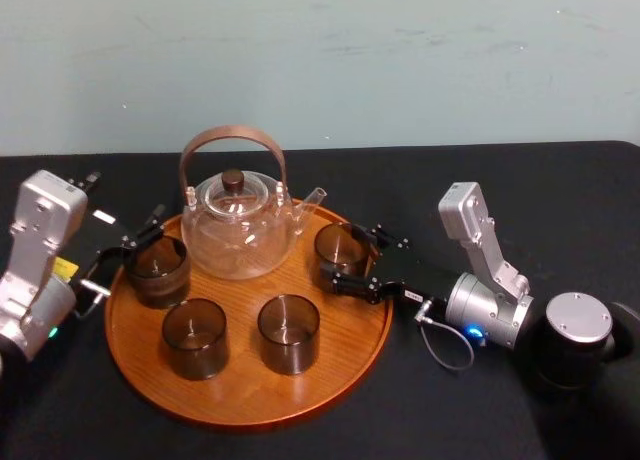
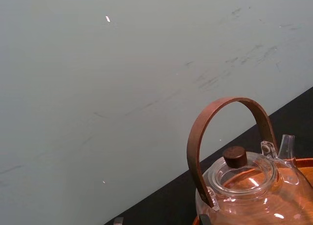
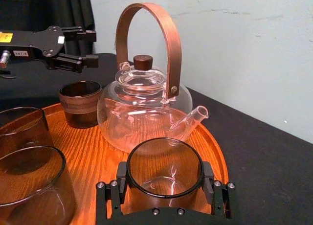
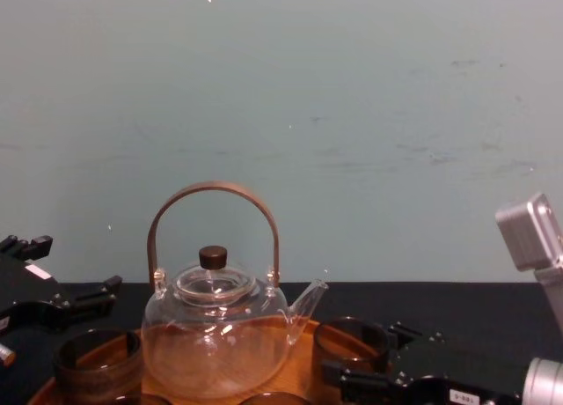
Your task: Pick up the glass from the table and place it on the tray.
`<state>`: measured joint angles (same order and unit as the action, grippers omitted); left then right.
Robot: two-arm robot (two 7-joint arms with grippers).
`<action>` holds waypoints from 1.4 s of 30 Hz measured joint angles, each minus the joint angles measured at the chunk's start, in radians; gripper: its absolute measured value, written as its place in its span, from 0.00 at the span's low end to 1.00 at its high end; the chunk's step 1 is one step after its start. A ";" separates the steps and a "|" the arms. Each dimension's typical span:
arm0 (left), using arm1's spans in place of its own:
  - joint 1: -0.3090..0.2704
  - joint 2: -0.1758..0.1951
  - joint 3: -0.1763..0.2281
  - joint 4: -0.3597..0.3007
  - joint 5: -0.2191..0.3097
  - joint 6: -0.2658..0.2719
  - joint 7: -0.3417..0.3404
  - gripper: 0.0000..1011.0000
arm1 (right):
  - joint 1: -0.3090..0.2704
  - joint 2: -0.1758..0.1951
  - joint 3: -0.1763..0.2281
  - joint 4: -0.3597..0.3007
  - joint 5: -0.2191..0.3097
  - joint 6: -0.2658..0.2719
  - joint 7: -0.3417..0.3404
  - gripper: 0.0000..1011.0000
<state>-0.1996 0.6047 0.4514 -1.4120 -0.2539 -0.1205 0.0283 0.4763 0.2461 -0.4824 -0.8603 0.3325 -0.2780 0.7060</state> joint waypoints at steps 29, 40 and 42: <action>0.000 0.000 0.000 0.000 0.000 0.000 0.000 0.99 | -0.056 0.042 0.018 -0.132 -0.014 -0.032 -0.040 0.99; 0.000 0.000 0.000 0.000 0.000 0.000 0.000 0.99 | -0.144 0.113 0.057 -0.303 0.014 -0.045 -0.055 0.99; 0.000 0.000 0.000 0.000 0.000 0.000 0.000 0.99 | -0.154 0.120 0.066 -0.312 0.025 -0.045 -0.055 0.99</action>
<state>-0.1996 0.6047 0.4514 -1.4120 -0.2539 -0.1205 0.0283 0.3223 0.3664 -0.4168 -1.1724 0.3580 -0.3233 0.6513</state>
